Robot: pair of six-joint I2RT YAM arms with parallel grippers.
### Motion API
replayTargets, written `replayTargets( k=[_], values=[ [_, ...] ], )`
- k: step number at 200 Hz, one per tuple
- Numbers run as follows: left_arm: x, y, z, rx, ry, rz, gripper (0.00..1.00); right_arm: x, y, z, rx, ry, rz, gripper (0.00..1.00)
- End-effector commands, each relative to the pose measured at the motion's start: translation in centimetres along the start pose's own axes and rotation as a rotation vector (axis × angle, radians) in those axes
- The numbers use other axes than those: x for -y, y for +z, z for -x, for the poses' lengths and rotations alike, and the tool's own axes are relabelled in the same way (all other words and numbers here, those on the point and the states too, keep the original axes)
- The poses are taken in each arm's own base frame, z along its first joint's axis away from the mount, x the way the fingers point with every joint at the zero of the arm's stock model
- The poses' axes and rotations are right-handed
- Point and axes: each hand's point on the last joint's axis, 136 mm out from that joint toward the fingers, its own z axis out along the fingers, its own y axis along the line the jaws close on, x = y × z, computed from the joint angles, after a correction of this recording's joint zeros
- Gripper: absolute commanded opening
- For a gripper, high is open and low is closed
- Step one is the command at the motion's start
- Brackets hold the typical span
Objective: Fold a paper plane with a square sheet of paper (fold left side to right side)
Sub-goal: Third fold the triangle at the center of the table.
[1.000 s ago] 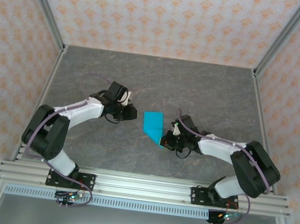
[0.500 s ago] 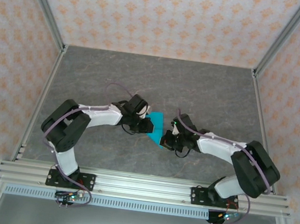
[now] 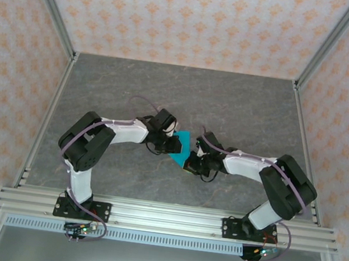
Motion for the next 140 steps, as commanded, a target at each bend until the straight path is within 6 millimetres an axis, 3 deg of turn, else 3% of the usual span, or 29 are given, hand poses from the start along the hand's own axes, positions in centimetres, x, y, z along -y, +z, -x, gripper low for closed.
replayTargets(
  k=[1,49,76,81,140],
  values=[
    [-1.7,0.4,-0.2,0.003,0.001,0.061,0.15,1.3,0.1,-0.3,-0.005,0.035,-0.073,0.0],
    [-4.8,1.0,-1.5,-0.018,-0.012,0.166,0.12,2.9,-0.3,-1.3,-0.01,0.08,-0.111,0.0],
    [-5.3,1.1,-1.8,-0.017,-0.013,0.177,0.1,3.7,-1.3,-1.7,0.006,0.083,-0.143,0.0],
    [-6.2,1.9,-2.2,-0.039,-0.026,0.195,0.1,3.7,-1.5,-1.7,0.012,0.082,-0.145,0.0],
    [-5.3,1.6,-1.7,-0.027,-0.016,0.17,0.1,4.3,-2.5,-2.5,-0.007,0.061,-0.165,0.0]
  ],
)
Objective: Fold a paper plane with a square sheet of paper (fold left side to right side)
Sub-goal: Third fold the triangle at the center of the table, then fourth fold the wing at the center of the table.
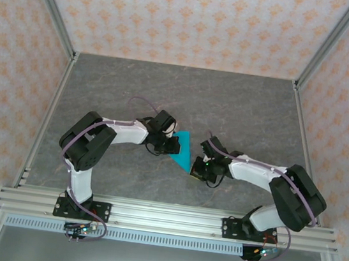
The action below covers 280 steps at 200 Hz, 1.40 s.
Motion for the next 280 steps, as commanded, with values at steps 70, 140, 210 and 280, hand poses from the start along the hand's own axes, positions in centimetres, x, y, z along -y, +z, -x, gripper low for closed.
replayTargets(
  k=[70,140,210,280],
  values=[
    [-0.4,-5.5,1.2,0.089,0.026,0.05,0.35,-2.0,-5.8,5.0,0.296,-0.274,-0.058,0.32],
    [-1.8,-7.5,1.4,0.134,-0.085,-0.026,0.53,-6.4,-3.7,6.8,0.291,-0.478,0.204,0.59],
    [-1.2,-4.7,1.5,0.085,-0.149,-0.114,0.57,-5.8,-0.4,7.6,0.232,-0.448,0.174,0.43],
    [0.2,-3.1,1.7,0.055,-0.13,-0.121,0.57,-4.8,-0.6,7.9,0.251,-0.44,0.116,0.27]
  ],
)
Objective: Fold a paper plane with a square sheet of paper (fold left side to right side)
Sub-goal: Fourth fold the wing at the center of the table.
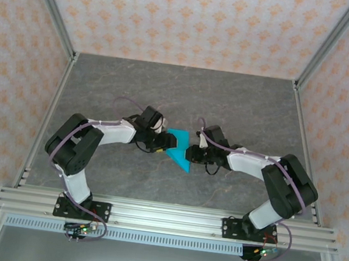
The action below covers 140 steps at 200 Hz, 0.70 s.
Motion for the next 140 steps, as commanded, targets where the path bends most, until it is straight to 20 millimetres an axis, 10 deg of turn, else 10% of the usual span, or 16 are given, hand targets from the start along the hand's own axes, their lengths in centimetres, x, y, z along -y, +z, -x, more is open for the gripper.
replayTargets(
  k=[1,44,102,140],
  values=[
    [1.6,0.4,0.7,0.006,0.013,-0.038,0.57,-0.3,-0.4,1.3,0.043,-0.022,-0.011,0.27],
    [2.6,0.4,0.9,0.011,0.023,-0.055,0.54,-0.1,-1.4,1.6,0.063,-0.026,-0.049,0.31],
    [4.3,-0.5,1.6,0.037,0.027,-0.095,0.52,-0.5,-8.1,2.3,0.266,-0.146,-0.203,0.53],
    [4.8,-0.9,1.9,0.044,0.01,-0.099,0.52,-3.0,-6.6,-0.3,0.265,-0.26,-0.228,0.52]
  ],
)
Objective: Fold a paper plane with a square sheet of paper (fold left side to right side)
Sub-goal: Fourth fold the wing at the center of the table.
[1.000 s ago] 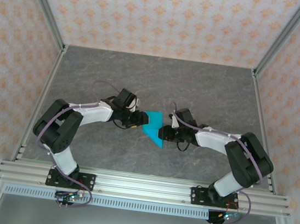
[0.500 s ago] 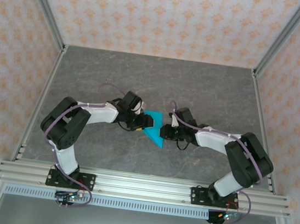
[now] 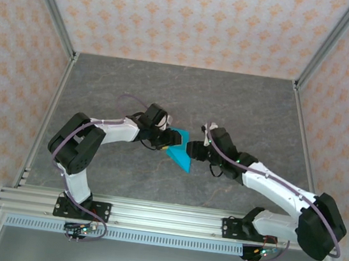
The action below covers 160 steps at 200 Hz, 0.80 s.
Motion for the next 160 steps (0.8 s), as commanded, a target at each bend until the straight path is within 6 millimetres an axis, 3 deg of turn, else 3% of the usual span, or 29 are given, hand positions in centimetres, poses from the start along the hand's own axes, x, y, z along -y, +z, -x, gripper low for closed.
replayTargets(
  k=[1,51,113,160],
  values=[
    [2.3,-1.0,0.9,0.029,0.01,-0.05,0.53,1.0,0.8,-3.3,-0.045,-0.081,-0.121,0.52],
    [2.4,-1.0,1.1,0.027,-0.015,-0.043,0.53,-1.3,4.1,-5.5,-0.103,-0.237,-0.183,0.47],
    [2.6,-1.1,1.4,0.026,-0.025,-0.031,0.53,-0.7,6.2,-6.6,-0.148,-0.298,-0.263,0.42],
    [2.8,-1.3,1.5,0.028,-0.023,-0.026,0.53,0.0,6.6,-6.7,-0.159,-0.304,-0.31,0.38]
  ],
)
